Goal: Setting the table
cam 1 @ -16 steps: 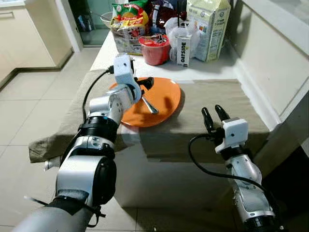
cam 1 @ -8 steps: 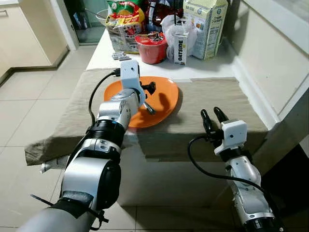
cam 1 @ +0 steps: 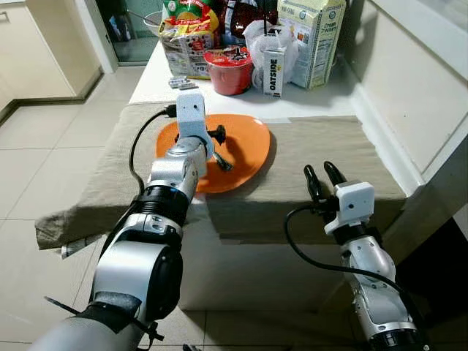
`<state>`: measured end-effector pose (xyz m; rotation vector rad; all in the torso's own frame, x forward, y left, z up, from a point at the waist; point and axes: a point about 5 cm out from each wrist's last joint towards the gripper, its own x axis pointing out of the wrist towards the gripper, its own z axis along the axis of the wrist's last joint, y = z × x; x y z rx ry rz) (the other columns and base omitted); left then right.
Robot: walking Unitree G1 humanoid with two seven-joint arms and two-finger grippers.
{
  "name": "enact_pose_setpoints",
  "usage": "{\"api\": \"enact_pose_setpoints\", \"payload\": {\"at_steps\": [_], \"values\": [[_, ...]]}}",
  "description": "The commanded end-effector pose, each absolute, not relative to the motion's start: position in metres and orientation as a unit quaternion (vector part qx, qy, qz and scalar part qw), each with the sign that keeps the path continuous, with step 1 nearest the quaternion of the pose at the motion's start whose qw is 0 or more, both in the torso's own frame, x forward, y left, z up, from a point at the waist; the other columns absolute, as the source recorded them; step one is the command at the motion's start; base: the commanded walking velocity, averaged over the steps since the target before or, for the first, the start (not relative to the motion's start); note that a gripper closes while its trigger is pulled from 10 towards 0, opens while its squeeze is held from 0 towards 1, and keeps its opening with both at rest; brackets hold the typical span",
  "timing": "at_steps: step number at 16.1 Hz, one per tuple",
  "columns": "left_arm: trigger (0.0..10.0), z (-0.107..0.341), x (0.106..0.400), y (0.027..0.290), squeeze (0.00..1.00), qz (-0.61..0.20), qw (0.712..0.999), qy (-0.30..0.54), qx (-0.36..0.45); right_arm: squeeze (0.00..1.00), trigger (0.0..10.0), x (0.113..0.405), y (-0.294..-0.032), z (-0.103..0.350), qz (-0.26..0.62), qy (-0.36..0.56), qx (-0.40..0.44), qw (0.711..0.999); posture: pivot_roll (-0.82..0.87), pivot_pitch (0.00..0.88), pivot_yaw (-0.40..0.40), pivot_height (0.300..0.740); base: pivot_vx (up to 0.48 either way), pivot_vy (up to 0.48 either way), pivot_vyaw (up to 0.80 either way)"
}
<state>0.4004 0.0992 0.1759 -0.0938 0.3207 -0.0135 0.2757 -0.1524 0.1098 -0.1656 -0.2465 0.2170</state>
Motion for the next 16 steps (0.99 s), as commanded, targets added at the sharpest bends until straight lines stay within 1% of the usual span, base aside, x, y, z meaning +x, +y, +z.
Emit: {"api": "enact_pose_setpoints", "payload": {"at_steps": [1, 4, 8, 11, 14, 16], "values": [[10.0, 0.183, 0.401, 0.099, 0.0, 0.0, 0.99, 0.139, -0.038, 0.0, 10.0, 0.273, -0.152, 0.096, 0.113, -0.083, -0.089, 0.986, -0.22, 0.051, 0.105, 0.74, 0.0, 0.0, 0.0], [10.0, 0.193, 0.401, 0.097, 0.0, 0.007, 0.992, 0.124, -0.04, 0.0, 10.0, 0.273, -0.15, 0.095, 0.114, -0.081, -0.088, 0.986, -0.22, 0.048, 0.111, 0.74, 0.0, 0.0, 0.0], [10.0, 0.183, 0.396, 0.093, 0.0, 0.016, 0.988, 0.145, -0.055, 0.0, 10.0, 0.272, -0.149, 0.093, 0.115, -0.077, -0.087, 0.986, -0.22, 0.043, 0.116, 0.74, 0.0, 0.0, 0.0], [10.0, 0.178, 0.395, 0.098, 0.0, 0.03, 0.986, 0.159, -0.05, 0.0, 10.0, 0.271, -0.149, 0.092, 0.117, -0.075, -0.087, 0.986, -0.21, 0.04, 0.12, 0.74, 0.0, 0.0, 0.0], [10.0, 0.193, 0.398, 0.108, 0.0, 0.049, 0.991, 0.121, -0.038, 0.0, 10.0, 0.272, -0.149, 0.091, 0.116, -0.074, -0.088, 0.987, -0.21, 0.031, 0.122, 0.74, 0.0, 0.0, 0.0], [10.0, 0.197, 0.398, 0.108, 0.0, 0.05, 0.991, 0.118, -0.037, 0.0, 10.0, 0.272, -0.148, 0.091, 0.117, -0.074, -0.087, 0.987, -0.21, 0.031, 0.122, 0.74, 0.0, 0.0, 0.0]]}}
